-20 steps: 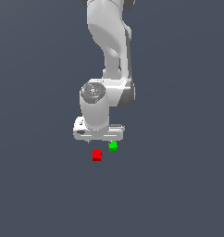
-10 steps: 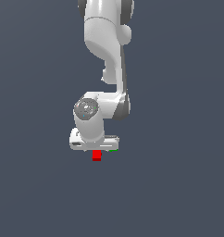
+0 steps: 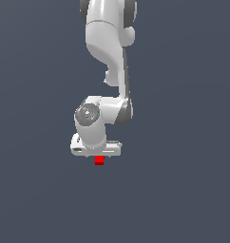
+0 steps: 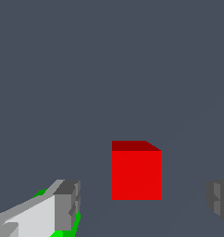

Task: Stack the red cube on top of the green cube.

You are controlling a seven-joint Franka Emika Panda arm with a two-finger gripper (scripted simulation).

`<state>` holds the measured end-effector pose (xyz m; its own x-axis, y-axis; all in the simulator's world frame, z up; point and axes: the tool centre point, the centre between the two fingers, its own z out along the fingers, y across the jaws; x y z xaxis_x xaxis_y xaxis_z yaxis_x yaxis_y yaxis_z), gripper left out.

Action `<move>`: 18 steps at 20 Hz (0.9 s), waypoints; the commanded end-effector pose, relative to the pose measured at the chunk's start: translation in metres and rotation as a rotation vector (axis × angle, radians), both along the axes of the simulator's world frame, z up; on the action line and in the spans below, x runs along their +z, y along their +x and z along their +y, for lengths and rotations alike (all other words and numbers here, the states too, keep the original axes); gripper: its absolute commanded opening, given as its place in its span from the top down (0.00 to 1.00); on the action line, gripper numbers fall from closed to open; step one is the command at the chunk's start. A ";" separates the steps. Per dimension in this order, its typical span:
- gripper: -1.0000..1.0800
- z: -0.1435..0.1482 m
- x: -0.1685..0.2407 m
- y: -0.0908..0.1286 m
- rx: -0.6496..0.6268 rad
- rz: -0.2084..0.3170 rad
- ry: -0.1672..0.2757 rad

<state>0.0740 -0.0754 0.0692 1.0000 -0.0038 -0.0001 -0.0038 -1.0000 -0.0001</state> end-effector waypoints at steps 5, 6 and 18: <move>0.04 0.000 -0.019 0.000 0.000 0.000 0.000; 0.04 0.000 -0.025 -0.001 0.000 0.000 0.000; 1.00 0.000 -0.049 0.000 0.000 0.000 0.000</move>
<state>0.0739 -0.0752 0.0198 1.0000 -0.0036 -0.0007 -0.0036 -1.0000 -0.0001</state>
